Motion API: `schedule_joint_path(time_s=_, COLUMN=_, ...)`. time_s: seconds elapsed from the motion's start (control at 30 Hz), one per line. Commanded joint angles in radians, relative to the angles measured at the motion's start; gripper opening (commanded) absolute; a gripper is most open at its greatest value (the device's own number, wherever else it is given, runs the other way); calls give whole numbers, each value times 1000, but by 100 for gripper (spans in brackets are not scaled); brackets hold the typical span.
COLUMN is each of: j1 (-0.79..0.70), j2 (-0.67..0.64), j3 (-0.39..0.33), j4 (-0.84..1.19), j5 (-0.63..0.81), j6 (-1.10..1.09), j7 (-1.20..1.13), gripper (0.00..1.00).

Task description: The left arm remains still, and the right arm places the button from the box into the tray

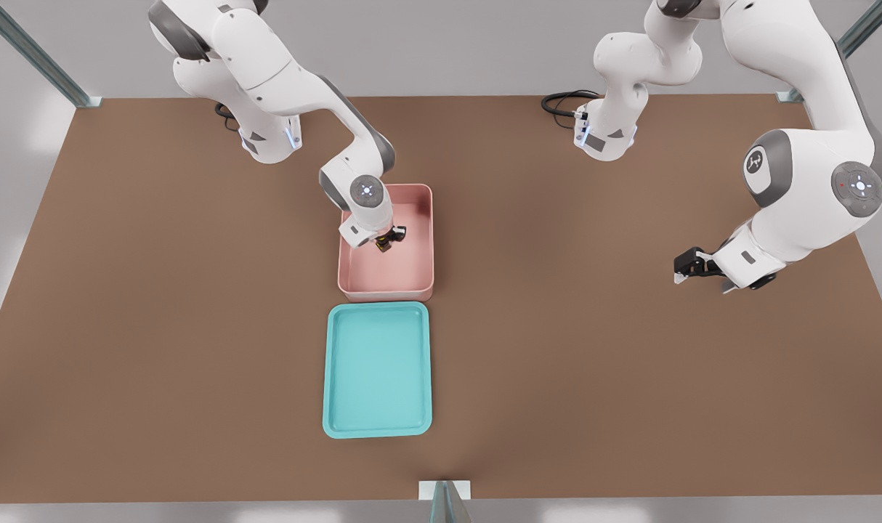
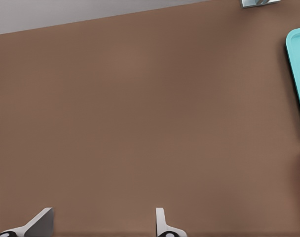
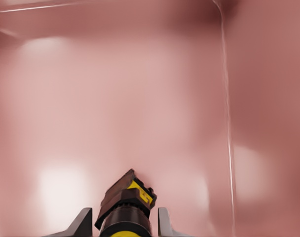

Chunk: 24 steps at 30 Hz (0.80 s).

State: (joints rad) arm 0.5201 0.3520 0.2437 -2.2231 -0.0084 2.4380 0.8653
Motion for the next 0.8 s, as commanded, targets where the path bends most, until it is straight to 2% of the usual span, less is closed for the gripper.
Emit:
schedule_joint_path(time_s=0.0, j1=-2, j2=-1, j3=0, j4=0, j5=1, j6=-2, j7=-12, gripper=53)
schedule_joint_path(time_s=0.07, j1=-3, j2=-1, j3=0, j4=2, j5=1, j6=-4, j7=-14, gripper=44)
schedule_joint_path(time_s=0.17, j1=-5, j2=-24, j3=0, j4=13, j5=4, j6=-48, j7=-14, gripper=44)
schedule_joint_path(time_s=0.27, j1=-5, j2=-107, j3=-3, j4=59, j5=36, j6=-140, j7=-14, gripper=45)
schedule_joint_path(time_s=0.33, j1=-12, j2=-114, j3=-11, j4=181, j5=51, j6=-293, j7=-14, gripper=45)
schedule_joint_path(time_s=0.47, j1=-86, j2=-88, j3=-6, j4=402, j5=50, j6=-448, j7=-15, gripper=44)
schedule_joint_path(time_s=0.6, j1=-135, j2=116, j3=-29, j4=789, j5=41, j6=-614, j7=-14, gripper=43)
schedule_joint_path(time_s=0.77, j1=-132, j2=317, j3=-106, j4=1056, j5=21, j6=-629, j7=-18, gripper=41)
